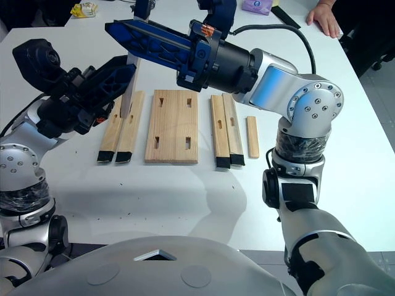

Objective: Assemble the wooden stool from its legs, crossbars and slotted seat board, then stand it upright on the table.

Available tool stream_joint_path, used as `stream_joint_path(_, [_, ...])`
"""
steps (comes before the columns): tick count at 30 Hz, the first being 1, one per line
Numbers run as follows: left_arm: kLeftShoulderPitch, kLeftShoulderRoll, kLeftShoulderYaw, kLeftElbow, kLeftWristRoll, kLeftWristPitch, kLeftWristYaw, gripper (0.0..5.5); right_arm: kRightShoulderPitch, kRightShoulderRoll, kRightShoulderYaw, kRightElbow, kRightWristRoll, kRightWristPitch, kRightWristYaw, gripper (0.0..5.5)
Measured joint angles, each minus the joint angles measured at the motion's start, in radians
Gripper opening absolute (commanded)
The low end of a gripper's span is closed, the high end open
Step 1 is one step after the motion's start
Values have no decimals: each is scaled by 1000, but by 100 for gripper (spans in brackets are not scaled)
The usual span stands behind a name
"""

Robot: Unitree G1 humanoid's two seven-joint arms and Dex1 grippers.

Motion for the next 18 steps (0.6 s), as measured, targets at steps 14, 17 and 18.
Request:
stream_joint_path(14, [-26, 28, -18, 29, 29, -3, -8, 131, 25, -22, 17, -23, -13, -47, -20, 139])
stream_joint_path(17, [-26, 28, -22, 29, 25, 0, 4, 185, 30, -21, 18, -23, -13, -52, -34, 134])
stream_joint_path(18, [-25, 29, -24, 29, 24, 1, 6, 200, 33, -21, 19, -23, -13, -53, -37, 132])
